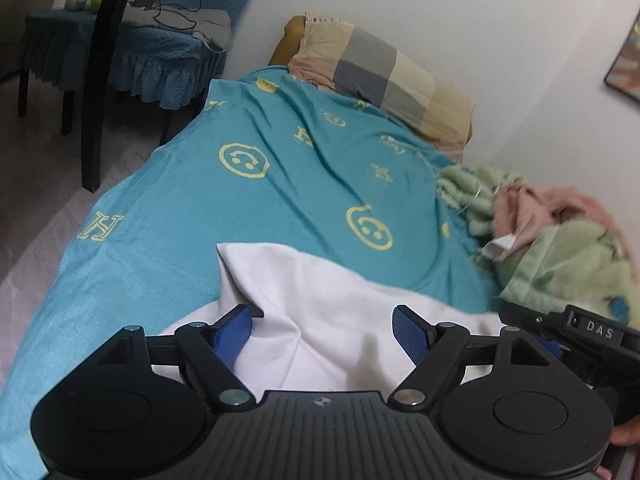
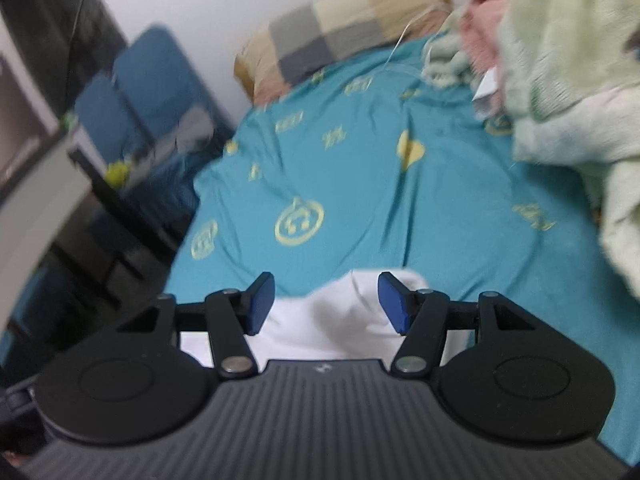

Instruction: Fold clothes

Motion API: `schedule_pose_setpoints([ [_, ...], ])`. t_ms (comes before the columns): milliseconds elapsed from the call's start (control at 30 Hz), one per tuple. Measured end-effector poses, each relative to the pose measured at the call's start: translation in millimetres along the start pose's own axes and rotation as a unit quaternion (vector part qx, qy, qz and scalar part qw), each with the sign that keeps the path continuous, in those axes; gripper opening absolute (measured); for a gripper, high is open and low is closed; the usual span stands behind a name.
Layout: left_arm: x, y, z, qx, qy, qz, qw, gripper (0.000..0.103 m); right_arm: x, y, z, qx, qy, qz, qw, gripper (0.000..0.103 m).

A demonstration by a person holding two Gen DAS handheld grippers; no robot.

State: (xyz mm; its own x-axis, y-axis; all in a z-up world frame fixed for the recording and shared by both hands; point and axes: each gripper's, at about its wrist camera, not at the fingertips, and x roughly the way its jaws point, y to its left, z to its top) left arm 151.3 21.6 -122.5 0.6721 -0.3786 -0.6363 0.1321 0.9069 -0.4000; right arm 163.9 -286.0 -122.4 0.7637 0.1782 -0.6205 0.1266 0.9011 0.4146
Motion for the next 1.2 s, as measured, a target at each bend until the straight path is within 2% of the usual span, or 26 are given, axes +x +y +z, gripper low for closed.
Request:
schedule_pose_setpoints([
  [133,11.9,0.2,-8.6,0.024,0.014,0.019,0.9994,0.079,31.0,-0.2,-12.7,-0.034,0.044,-0.02,0.998,0.059],
  [267,10.5,-1.0,-13.5,0.036,0.014,0.035,0.9986,0.078,36.7,2.6,-19.6,-0.04,0.051,-0.031,0.997,0.059],
  [433,-17.3,-17.0,-17.8,0.061,-0.011,0.051,0.9968,0.078,13.6,7.1,-20.2,-0.044,0.032,-0.017,0.998,0.059],
  [533,-33.5,-25.4,-27.9,0.072,-0.012,0.051,0.9961,0.078,-8.0,8.3,-26.0,-0.053,0.019,-0.016,0.998,0.059],
  [833,-80.1,-49.8,-58.3,0.102,-0.014,0.052,0.9934,0.079,-51.5,13.4,-47.6,-0.055,0.028,-0.013,0.998,0.059],
  [933,-78.4,-49.9,-65.8,0.107,-0.005,0.059,0.9925,0.079,-48.5,11.4,-56.4,-0.044,0.053,-0.014,0.998,0.059],
  [1067,-65.5,-48.0,-75.3,0.114,0.006,0.088,0.9896,0.079,-32.5,10.1,-66.7,-0.06,0.086,-0.051,0.993,0.058],
  [1200,-52.9,-45.4,-82.9,0.119,0.017,0.101,0.9876,0.079,-25.3,5.8,-70.0,-0.049,0.099,-0.052,0.992,0.058],
])
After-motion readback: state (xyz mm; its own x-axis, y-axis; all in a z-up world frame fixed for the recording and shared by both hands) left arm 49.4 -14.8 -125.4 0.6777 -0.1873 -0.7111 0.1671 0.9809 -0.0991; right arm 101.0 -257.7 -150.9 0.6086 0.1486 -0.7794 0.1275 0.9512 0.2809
